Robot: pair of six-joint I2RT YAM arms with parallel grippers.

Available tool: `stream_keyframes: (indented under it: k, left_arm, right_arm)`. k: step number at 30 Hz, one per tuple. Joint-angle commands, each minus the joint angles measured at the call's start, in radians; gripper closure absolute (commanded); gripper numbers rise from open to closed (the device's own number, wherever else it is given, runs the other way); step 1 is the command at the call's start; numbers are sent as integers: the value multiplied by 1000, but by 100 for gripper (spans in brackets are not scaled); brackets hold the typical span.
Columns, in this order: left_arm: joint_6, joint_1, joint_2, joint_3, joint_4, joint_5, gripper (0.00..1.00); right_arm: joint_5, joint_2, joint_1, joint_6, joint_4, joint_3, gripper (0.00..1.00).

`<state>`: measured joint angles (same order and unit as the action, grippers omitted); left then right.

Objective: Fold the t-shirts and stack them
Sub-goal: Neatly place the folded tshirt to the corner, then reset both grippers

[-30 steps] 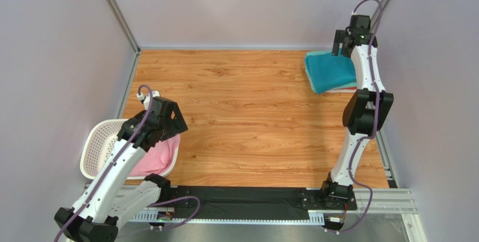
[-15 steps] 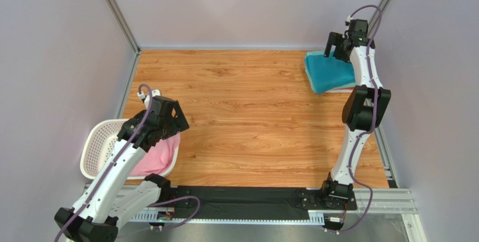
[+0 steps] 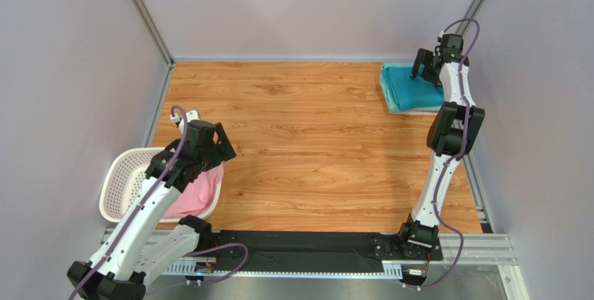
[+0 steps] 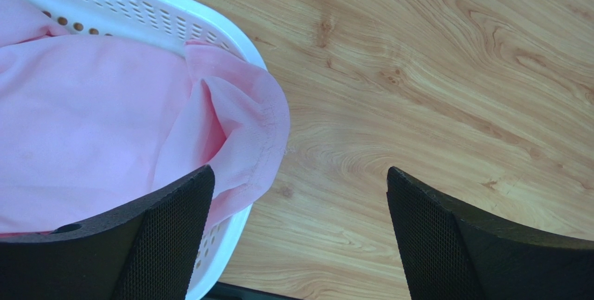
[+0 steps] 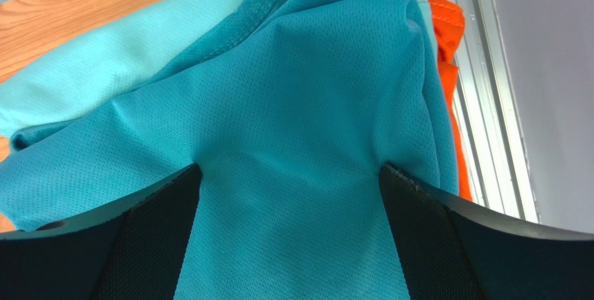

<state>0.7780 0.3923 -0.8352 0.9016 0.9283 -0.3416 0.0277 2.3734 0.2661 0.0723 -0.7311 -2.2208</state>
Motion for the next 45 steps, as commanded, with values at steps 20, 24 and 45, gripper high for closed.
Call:
stream_keyframes:
  k: [20, 24, 45]
  left_arm:
    - [-22, 0, -21, 54, -29, 29, 0]
    - [-28, 0, -27, 62, -49, 39, 0]
    - [29, 0, 109, -122, -121, 128, 0]
  right_arm:
    - [182, -527, 32, 106, -13, 260, 0]
    - [192, -684, 32, 170, 5, 469, 0]
    - [347, -1461, -10, 305, 203, 1540, 0]
